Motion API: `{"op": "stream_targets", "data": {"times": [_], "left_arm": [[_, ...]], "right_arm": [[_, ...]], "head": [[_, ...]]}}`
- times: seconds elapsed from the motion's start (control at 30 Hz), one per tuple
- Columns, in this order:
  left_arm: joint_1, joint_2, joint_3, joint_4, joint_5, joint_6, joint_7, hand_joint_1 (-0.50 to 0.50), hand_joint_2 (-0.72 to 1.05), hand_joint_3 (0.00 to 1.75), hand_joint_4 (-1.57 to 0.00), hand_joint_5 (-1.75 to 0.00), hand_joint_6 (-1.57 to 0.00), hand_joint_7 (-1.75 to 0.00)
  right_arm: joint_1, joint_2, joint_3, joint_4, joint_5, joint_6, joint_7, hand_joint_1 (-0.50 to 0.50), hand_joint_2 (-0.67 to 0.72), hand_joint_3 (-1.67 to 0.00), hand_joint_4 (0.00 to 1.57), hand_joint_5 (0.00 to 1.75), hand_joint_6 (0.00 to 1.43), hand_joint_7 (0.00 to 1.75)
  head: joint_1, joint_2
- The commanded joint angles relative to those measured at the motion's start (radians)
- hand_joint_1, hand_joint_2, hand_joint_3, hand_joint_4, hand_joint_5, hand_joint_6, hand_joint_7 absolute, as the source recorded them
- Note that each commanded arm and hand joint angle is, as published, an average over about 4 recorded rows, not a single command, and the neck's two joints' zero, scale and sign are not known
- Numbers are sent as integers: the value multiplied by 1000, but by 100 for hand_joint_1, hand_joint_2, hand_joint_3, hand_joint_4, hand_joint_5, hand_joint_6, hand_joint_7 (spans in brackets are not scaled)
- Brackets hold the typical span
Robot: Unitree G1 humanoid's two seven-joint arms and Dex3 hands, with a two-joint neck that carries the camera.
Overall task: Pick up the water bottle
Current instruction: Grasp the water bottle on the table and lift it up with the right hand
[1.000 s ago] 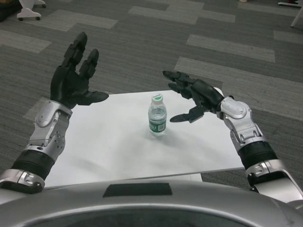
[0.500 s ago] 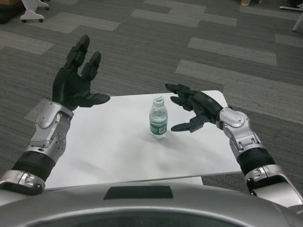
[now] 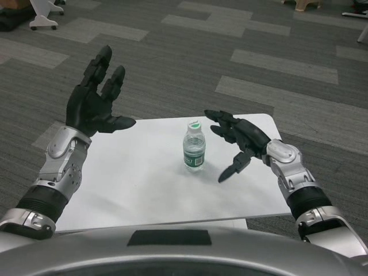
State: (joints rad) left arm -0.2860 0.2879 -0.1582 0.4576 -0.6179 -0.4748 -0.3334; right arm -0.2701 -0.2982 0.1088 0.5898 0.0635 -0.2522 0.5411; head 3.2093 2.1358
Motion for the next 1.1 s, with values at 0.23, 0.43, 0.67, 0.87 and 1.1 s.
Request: {"op": "stream_targets", "data": {"times": [0.23,0.43,0.67,0.87,1.1], "left_arm": [[0,8,5,15,-3,4,4,-50,34,9,0,0,0,0],[-2,8,7,20,-3,3,4,-50,34,9,0,0,0,0],[-5,8,6,28,-3,4,4,-50,34,9,0,0,0,0],[-11,8,2,38,-6,2,4,-50,34,9,0,0,0,0],[-12,8,2,44,-9,1,4,-50,34,9,0,0,0,0]], "right_arm": [[-26,10,21,39,-4,-12,-35,-46,42,0,2,0,3,10],[-38,28,29,87,-4,-10,-79,-46,34,0,1,0,1,14],[-61,46,32,142,-2,-9,-115,-46,33,0,1,0,3,21],[-90,68,32,196,-1,-6,-134,-46,30,0,0,0,3,21],[-118,82,27,256,1,-6,-145,-46,25,0,1,0,3,21]], "head": [[5,6],[9,13],[7,22],[4,22],[2,26]]}}
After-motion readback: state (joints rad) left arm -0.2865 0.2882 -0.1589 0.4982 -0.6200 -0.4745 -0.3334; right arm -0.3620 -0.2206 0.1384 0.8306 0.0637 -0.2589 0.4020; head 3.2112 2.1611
